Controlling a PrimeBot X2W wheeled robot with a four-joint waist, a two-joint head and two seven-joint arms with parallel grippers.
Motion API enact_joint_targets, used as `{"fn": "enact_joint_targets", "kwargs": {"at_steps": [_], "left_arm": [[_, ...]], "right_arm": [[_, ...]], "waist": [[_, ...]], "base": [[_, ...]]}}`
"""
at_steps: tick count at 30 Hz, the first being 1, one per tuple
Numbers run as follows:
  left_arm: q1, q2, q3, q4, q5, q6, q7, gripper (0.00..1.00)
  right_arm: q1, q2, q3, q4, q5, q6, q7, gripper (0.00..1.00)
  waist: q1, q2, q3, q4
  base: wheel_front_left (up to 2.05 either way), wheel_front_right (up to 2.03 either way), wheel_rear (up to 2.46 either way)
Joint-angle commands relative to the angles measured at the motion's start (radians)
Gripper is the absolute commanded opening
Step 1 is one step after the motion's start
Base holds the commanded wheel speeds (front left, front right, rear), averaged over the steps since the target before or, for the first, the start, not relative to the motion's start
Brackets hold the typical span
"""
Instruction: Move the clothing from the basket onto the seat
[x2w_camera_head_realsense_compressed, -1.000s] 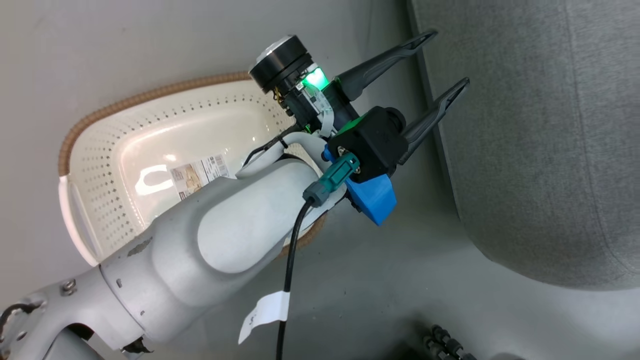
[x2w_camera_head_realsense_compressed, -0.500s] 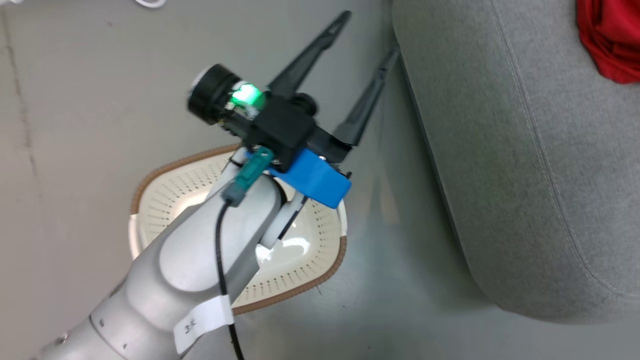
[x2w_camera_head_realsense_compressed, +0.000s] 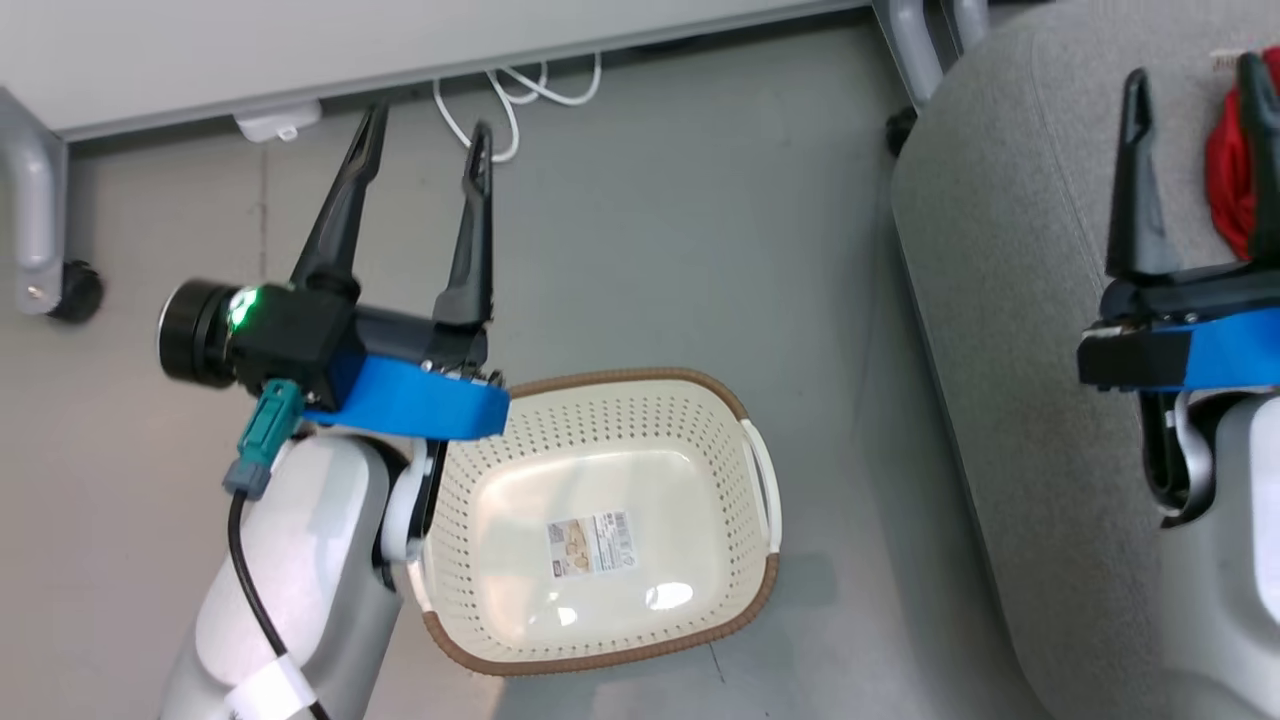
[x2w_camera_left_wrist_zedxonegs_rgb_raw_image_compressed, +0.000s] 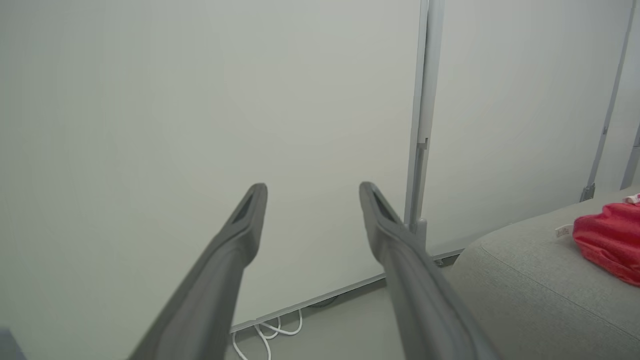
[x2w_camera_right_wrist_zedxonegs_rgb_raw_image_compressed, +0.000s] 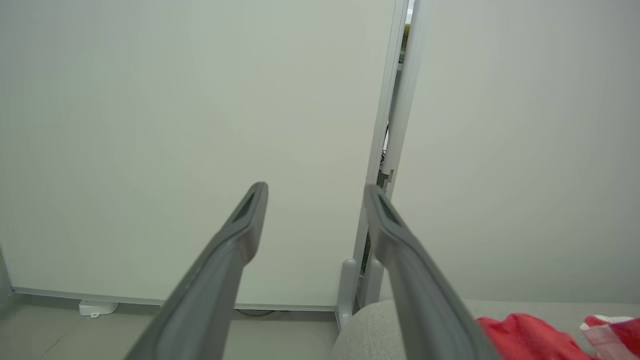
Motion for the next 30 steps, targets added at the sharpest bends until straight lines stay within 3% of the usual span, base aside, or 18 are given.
{"fn": "enact_joint_targets", "kwargs": {"at_steps": [1,15,30], "left_arm": [[0.043,-0.012,0.037,0.002,0.018,-0.014,-0.002,1.00],[0.251,-0.086,0.237,0.031,0.095,-0.106,-0.002,1.00],[0.398,-0.119,0.321,0.066,0.089,-0.162,-0.002,1.00]], "right_arm": [[0.031,0.007,0.013,0.013,0.006,0.000,0.001,1.00],[0.196,0.046,0.045,0.086,0.029,0.000,0.001,1.00],[0.363,0.072,0.043,0.130,0.059,0.000,0.001,1.00]], "waist": [[0.0001,0.0000,-0.047,0.035],[0.0001,0.0000,-0.173,0.098],[0.0001,0.0000,-0.269,0.114]], "base": [[0.00,0.00,0.00],[0.00,0.00,0.00],[0.00,0.00,0.00]]}}
